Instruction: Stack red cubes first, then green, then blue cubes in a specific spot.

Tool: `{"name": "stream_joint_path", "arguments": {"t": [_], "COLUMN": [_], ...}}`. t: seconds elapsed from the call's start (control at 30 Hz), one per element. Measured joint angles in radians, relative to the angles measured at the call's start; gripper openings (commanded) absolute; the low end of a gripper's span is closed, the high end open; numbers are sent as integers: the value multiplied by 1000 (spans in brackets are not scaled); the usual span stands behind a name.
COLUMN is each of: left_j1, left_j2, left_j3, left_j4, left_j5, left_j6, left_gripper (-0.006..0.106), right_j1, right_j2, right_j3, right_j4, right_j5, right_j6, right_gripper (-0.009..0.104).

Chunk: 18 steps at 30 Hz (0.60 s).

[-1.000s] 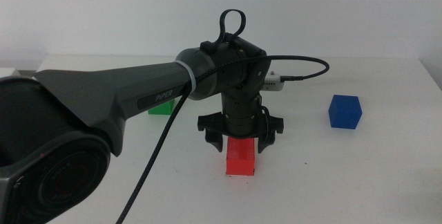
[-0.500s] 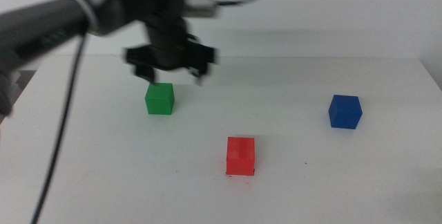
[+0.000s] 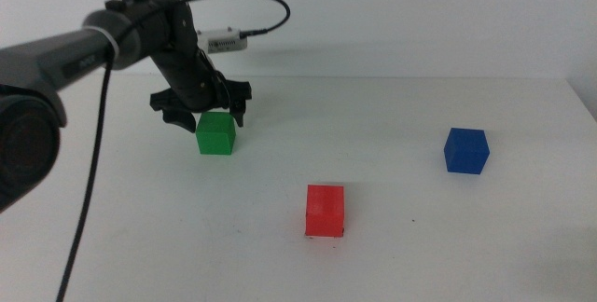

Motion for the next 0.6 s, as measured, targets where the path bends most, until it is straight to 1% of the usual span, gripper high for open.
{"name": "stream_joint_path", "arguments": {"t": [0.1,0.13,0.17,0.27,0.37,0.4,0.47,0.5,0.6], "left_j1": [0,0,0,0,0,-5,-29,-52,-162], "left_j2": [24,30,34,34,18,2,-68,-107,-271], "left_j3": [0,0,-1,-2,4,17,86,127,299], "left_j4": [-2,-4,-4,-5,-5,1,46,81,190], "left_j5": [-30,-36,-42,-41,-12,-5,-19,-37,-83], "left_j6": [21,23,28,32,8,-8,-66,-102,-283], "left_gripper": [87,82,75,47,28,23,17,16,16], "right_j1": [0,0,0,0,0,0,0,0,0], "right_j2": [0,0,0,0,0,0,0,0,0], "right_j3": [0,0,0,0,0,0,0,0,0], "right_j4": [0,0,0,0,0,0,0,0,0], "right_j5": [0,0,0,0,0,0,0,0,0], "right_j6": [0,0,0,0,0,0,0,0,0], "right_gripper": [88,88,88,88,88,88,88,88,88]}}
